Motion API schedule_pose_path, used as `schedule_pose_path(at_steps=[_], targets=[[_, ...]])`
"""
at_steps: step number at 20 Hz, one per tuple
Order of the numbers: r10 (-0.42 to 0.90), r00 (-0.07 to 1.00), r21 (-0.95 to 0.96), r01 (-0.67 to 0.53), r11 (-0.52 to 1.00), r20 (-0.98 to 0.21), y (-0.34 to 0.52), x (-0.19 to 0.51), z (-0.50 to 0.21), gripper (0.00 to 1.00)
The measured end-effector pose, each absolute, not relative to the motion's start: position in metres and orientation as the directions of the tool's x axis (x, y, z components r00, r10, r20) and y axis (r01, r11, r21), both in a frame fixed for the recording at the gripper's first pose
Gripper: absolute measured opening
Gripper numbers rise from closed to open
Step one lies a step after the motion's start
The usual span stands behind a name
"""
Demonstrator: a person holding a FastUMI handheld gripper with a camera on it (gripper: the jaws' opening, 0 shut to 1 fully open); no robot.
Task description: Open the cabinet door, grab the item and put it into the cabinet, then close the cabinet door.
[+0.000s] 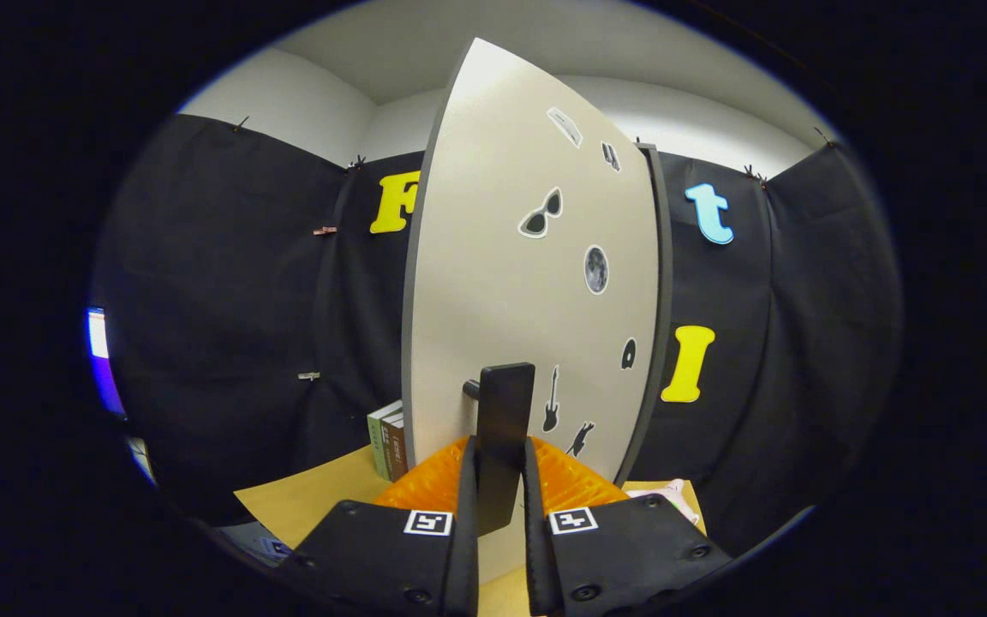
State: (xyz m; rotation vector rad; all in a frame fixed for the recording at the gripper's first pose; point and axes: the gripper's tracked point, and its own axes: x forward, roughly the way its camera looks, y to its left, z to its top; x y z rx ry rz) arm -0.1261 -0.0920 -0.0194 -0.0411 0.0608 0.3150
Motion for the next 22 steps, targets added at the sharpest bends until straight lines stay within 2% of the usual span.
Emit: schedule_pose_path(at_steps=[6, 14, 22], targets=[[0.288, 0.955, -0.037, -0.291, 0.956, -0.065, -0.145, -0.136, -0.017, 0.26], [0.289, 0.954, -0.029, -0.292, 0.956, -0.086, -0.173, -0.14, -0.031, 0.25], [0.187, 0.98, 0.005, -0.187, 0.982, -0.068, -0.214, -0.137, -0.029, 0.25]])
